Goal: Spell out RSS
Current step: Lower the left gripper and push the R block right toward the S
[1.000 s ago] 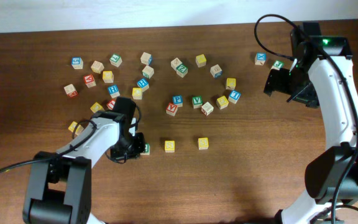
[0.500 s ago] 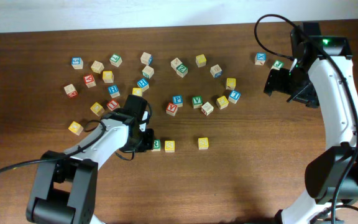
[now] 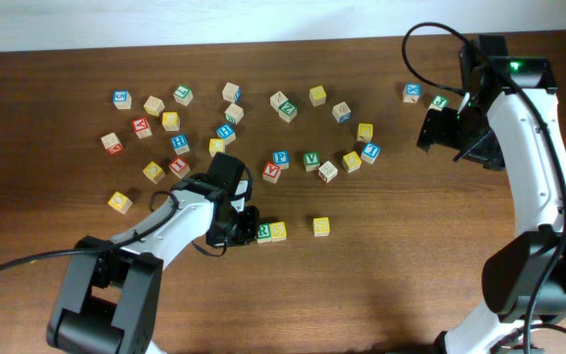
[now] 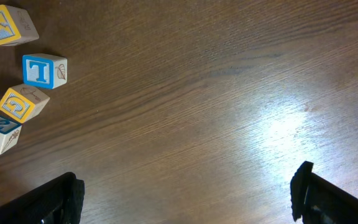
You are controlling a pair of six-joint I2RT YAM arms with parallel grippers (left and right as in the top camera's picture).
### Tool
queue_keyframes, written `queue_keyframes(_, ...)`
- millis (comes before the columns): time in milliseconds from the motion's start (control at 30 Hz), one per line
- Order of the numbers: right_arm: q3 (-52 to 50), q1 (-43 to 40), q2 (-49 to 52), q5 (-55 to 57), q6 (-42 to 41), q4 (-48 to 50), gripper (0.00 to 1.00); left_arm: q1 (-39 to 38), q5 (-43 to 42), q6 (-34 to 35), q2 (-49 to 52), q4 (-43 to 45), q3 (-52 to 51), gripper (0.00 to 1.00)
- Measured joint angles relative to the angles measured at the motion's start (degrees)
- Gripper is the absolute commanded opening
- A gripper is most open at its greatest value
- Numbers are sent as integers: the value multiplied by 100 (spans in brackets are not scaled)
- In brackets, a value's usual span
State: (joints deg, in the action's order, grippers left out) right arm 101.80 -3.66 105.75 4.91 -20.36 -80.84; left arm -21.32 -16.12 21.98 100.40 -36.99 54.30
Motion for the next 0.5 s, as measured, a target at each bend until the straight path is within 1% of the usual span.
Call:
queue_keyframes(233, 0, 0, 0, 0, 2, 0, 98, 0, -9, 35, 0, 328, -4, 0)
queue_keyframes(300, 0, 0, 0, 0, 0, 0, 98, 0, -131, 37, 0, 321, -7, 0)
queue_keyframes(400, 0, -2, 0, 0, 2, 0, 98, -22, -262, 197, 0, 227, -7, 0)
queue_keyframes(500, 0, 0, 0, 0, 0, 0, 98, -208, -317, 433, 0, 212, -9, 0)
